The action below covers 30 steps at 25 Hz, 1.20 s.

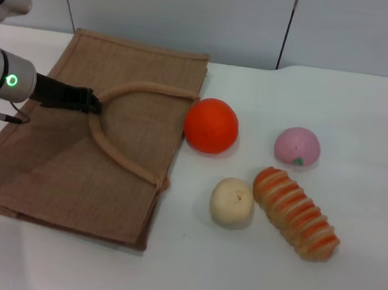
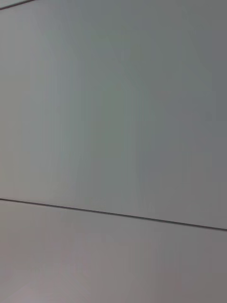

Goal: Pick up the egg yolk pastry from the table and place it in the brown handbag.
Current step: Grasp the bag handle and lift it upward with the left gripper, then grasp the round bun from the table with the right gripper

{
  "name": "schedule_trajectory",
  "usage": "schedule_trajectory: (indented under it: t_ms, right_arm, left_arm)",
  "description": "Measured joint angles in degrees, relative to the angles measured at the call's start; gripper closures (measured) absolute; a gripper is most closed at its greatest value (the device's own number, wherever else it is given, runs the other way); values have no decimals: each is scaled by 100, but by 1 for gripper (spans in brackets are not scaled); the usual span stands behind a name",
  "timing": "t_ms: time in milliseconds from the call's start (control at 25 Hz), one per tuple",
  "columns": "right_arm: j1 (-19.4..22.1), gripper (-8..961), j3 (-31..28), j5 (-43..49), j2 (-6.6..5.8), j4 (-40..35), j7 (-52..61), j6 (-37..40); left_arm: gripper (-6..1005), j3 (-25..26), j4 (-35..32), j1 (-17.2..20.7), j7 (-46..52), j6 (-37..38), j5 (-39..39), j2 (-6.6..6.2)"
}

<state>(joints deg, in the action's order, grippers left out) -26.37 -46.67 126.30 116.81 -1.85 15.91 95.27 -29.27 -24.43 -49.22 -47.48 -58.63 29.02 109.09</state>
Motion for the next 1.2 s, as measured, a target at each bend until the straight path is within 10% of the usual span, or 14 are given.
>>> schedule_trajectory:
  t_ms: [280, 800, 1200]
  right_arm:
    - [13, 65, 0, 0, 0, 0, 0, 0]
    - [-60, 66, 145, 279, -21, -64, 0, -247]
    - [-733, 66, 159, 1843, -88, -726, 847, -580]
  left_arm:
    - [852, 80, -34, 56, -488, 190, 431, 93]
    - [857, 79, -1, 736, -2849, -460, 3677, 129]
    - [865, 84, 334, 994, -3926, -1122, 4948, 123]
